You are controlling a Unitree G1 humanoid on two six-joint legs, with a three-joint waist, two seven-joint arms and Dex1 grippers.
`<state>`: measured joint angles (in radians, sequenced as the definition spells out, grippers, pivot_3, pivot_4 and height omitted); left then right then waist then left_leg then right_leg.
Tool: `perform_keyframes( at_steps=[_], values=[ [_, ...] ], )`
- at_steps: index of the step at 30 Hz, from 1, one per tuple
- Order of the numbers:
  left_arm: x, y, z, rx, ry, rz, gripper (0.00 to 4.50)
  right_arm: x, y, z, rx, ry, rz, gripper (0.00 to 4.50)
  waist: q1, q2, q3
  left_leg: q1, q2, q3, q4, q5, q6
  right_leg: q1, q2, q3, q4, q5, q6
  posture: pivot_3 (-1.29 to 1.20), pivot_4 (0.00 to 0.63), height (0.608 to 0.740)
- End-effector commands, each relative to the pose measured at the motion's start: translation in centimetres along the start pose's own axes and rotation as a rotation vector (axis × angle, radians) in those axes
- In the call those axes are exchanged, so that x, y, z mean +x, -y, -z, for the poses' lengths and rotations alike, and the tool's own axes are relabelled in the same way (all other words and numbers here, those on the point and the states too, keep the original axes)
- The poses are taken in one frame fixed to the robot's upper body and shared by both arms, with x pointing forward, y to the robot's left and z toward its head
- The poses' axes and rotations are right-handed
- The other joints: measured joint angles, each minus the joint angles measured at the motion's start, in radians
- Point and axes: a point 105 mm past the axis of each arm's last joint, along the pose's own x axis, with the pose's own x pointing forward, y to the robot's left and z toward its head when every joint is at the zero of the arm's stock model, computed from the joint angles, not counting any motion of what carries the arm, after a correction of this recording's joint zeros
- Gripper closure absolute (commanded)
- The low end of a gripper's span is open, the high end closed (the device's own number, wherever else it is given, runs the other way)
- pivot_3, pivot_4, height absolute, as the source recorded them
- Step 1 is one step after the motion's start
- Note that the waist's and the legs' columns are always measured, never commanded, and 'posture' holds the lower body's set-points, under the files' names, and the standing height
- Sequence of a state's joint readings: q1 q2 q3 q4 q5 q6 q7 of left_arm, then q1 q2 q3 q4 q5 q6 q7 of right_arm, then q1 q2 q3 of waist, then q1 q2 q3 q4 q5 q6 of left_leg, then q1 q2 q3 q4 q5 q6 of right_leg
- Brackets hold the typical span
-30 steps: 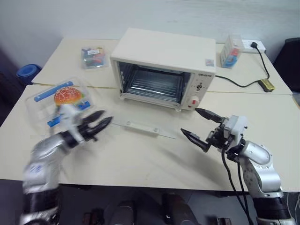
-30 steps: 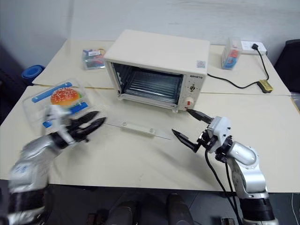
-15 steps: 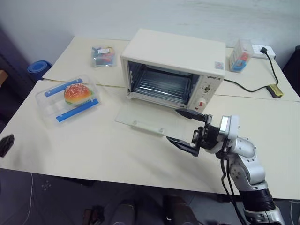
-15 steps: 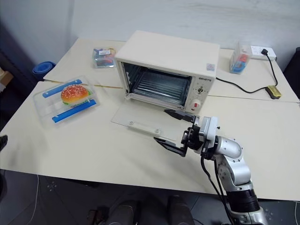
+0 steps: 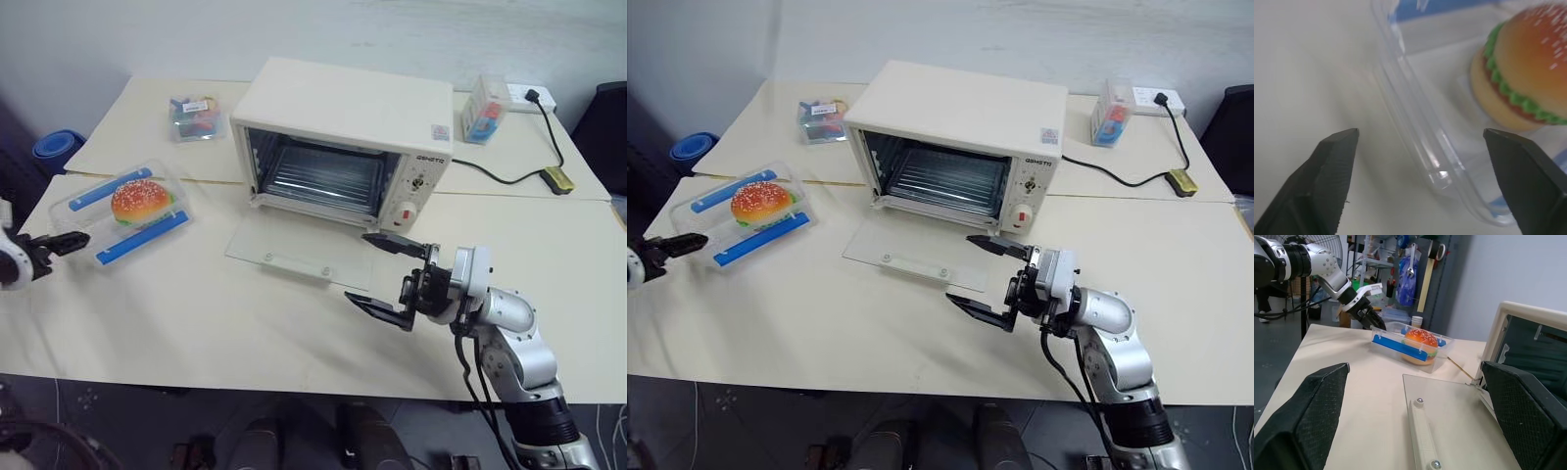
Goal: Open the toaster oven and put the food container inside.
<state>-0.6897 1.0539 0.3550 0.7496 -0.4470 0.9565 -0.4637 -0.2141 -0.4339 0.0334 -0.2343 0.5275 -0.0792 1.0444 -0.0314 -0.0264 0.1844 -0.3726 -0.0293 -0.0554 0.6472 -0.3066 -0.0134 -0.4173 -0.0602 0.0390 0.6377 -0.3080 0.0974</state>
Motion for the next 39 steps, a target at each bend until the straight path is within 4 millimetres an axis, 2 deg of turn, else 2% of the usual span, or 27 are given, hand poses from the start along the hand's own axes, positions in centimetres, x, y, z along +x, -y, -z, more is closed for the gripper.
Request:
perform_keyframes(
  at_steps=[1, 5, 10, 13, 15, 18, 22, 24, 27, 30, 32, 39],
  values=[
    [-0.5, -1.1, -1.3, 0.034, 0.018, -0.056, 1.46, 0.2, -0.3, -0.9, -0.038, 0.02, 0.016, 0.0, 0.002, 0.0, 0.0, 0.0, 0.0, 0.0, 0.0, 0.0, 0.0, 0.0, 0.0, 0.0, 0.0, 0.0, 0.0, 0.0, 0.15, 0.74],
    [-0.6, -1.6, -1.7, 0.021, 0.035, -0.066, 2.72, 0.0, -0.2, -0.8, -0.05, 0.007, 0.039, 0.0, 0.002, 0.0, 0.0, 0.0, 0.0, 0.0, 0.001, 0.0, 0.0, 0.0, 0.0, 0.0, 0.002, 0.0, 0.0, 0.0, 0.15, 0.74],
    [-1.9, -1.6, -4.0, 0.013, 0.11, -0.041, 4.24, -0.1, 0.0, -0.6, -0.067, -0.01, 0.057, 0.0, 0.001, 0.0, 0.0, 0.001, 0.0, 0.0, 0.001, 0.001, 0.0, 0.0, 0.0, 0.0, 0.005, 0.0, 0.0, 0.0, 0.15, 0.74],
    [-2.7, -1.0, -5.0, 0.049, 0.118, -0.008, 4.27, -0.3, 0.2, -0.5, -0.072, -0.018, 0.066, 0.0, 0.005, -0.002, 0.0, 0.0, 0.0, 0.0, 0.002, 0.001, 0.0, 0.0, 0.0, -0.001, 0.005, 0.0, 0.0, 0.0, 0.15, 0.74],
    [-3.8, 1.4, -6.1, 0.122, 0.107, 0.08, 4.27, -0.6, 0.4, -0.3, -0.071, -0.03, 0.078, 0.0, 0.004, -0.003, 0.0, 0.0, -0.001, 0.0, 0.002, 0.001, 0.0, 0.0, -0.001, 0.0, 0.005, 0.0, 0.0, 0.0, 0.15, 0.74],
    [-4.5, 4.9, -6.4, 0.206, 0.076, 0.183, 4.27, -1.2, 0.6, 0.0, -0.071, -0.048, 0.099, 0.0, 0.009, -0.003, 0.001, -0.002, -0.001, -0.003, 0.002, 0.001, 0.0, 0.001, -0.002, 0.002, 0.005, 0.0, 0.0, 0.0, 0.15, 0.74],
    [-4.8, 11.0, -5.2, 0.293, 0.016, 0.351, 4.27, -2.3, 0.8, 0.5, -0.071, -0.086, 0.136, 0.0, 0.013, -0.003, 0.001, -0.002, -0.001, -0.004, 0.001, 0.001, 0.0, 0.002, -0.002, 0.005, 0.005, 0.0, 0.0, 0.0, 0.15, 0.74],
    [-4.8, 13.2, -4.2, 0.327, -0.031, 0.381, 4.27, -2.8, 0.8, 0.7, -0.072, -0.102, 0.151, 0.0, 0.015, -0.003, 0.001, -0.002, -0.001, -0.004, 0.002, 0.001, 0.0, 0.002, -0.002, 0.005, 0.005, 0.0, 0.0, 0.0, 0.15, 0.74],
    [-4.1, 16.7, -3.2, 0.325, -0.055, 0.46, 4.27, -3.3, 0.7, 0.9, -0.072, -0.12, 0.171, 0.0, 0.013, -0.002, 0.001, -0.001, -0.001, -0.004, 0.003, 0.001, 0.0, 0.002, -0.001, 0.005, 0.005, 0.0, 0.0, 0.0, 0.15, 0.74],
    [-2.6, 20.5, -1.2, 0.379, -0.072, 0.511, 4.27, -3.6, 0.4, 1.0, -0.073, -0.127, 0.195, 0.0, 0.005, -0.002, 0.001, -0.001, -0.001, -0.004, 0.004, 0.002, -0.001, 0.002, -0.001, 0.005, 0.006, 0.0, 0.0, 0.0, 0.15, 0.74],
    [-1.8, 22.4, -0.6, 0.408, -0.061, 0.533, 4.27, -3.7, 0.3, 1.0, -0.073, -0.126, 0.21, 0.0, 0.003, -0.002, 0.001, 0.0, -0.002, -0.004, 0.004, 0.003, -0.002, 0.002, -0.001, 0.005, 0.007, 0.0, 0.0, 0.0, 0.15, 0.74],
    [0.5, 26.6, 0.4, 0.404, -0.02, 0.576, 4.27, -3.4, 0.2, 0.8, -0.083, -0.11, 0.246, 0.0, 0.004, -0.002, 0.001, 0.001, -0.001, -0.002, 0.003, 0.004, -0.004, 0.001, 0.0, 0.006, 0.008, 0.0, 0.0, 0.0, 0.15, 0.74]
  ],
)
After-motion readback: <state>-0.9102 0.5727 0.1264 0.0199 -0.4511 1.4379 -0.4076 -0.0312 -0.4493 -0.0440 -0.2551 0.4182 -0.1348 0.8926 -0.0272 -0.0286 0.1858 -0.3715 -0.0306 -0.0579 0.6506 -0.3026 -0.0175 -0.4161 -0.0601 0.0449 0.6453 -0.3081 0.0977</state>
